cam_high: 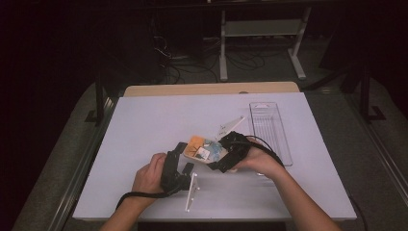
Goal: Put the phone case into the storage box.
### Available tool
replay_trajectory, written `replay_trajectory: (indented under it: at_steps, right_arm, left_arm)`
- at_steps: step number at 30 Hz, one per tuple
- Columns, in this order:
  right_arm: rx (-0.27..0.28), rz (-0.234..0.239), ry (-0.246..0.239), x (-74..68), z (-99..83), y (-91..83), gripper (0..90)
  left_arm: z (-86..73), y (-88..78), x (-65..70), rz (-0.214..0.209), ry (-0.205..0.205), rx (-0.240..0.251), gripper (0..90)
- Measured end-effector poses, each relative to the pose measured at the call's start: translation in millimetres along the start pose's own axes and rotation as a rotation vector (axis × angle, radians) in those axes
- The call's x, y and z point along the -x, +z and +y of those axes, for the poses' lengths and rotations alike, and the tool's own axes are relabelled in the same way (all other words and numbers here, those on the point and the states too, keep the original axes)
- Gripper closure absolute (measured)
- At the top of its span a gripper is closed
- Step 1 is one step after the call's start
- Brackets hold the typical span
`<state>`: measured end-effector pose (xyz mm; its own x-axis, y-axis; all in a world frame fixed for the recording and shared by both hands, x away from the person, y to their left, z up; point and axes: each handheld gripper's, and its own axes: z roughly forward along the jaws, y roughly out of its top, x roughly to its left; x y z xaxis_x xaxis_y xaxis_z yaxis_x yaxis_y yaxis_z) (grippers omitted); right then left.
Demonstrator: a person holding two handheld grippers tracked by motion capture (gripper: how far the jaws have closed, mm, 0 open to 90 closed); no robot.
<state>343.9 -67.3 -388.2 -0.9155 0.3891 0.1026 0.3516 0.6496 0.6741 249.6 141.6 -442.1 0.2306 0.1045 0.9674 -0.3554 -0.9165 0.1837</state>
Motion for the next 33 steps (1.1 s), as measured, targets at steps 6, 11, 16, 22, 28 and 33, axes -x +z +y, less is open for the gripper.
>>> replay_trajectory:
  at_steps: [6, 11, 16, 22, 28, 33]
  right_arm:
    - [0.001, 0.004, -0.021, -2.4, 1.7, 3.6, 10.1]
    - [0.001, 0.012, -0.035, -4.4, 3.1, 7.0, 10.1]
    - [0.003, 0.014, -0.045, -6.7, 4.3, 8.8, 10.1]
    - [0.002, 0.013, -0.049, -7.4, 4.8, 10.1, 10.1]
    - [0.001, 0.015, -0.053, -8.5, 5.5, 11.6, 10.1]
    - [0.001, 0.012, -0.054, -8.9, 5.6, 12.5, 10.1]
  left_arm:
    - [3.9, -0.3, 2.8, 0.017, 0.04, 0.007, 7.2]
    - [7.0, -0.4, 4.7, 0.02, 0.071, 0.018, 13.9]
    - [7.5, -0.6, 4.7, 0.022, 0.076, 0.024, 19.1]
    - [8.5, 0.0, 5.0, 0.026, 0.079, 0.022, 24.0]
    - [12.7, 0.2, 7.4, 0.043, 0.096, 0.025, 28.5]
    - [14.0, -0.9, 6.1, 0.053, 0.1, 0.023, 35.7]
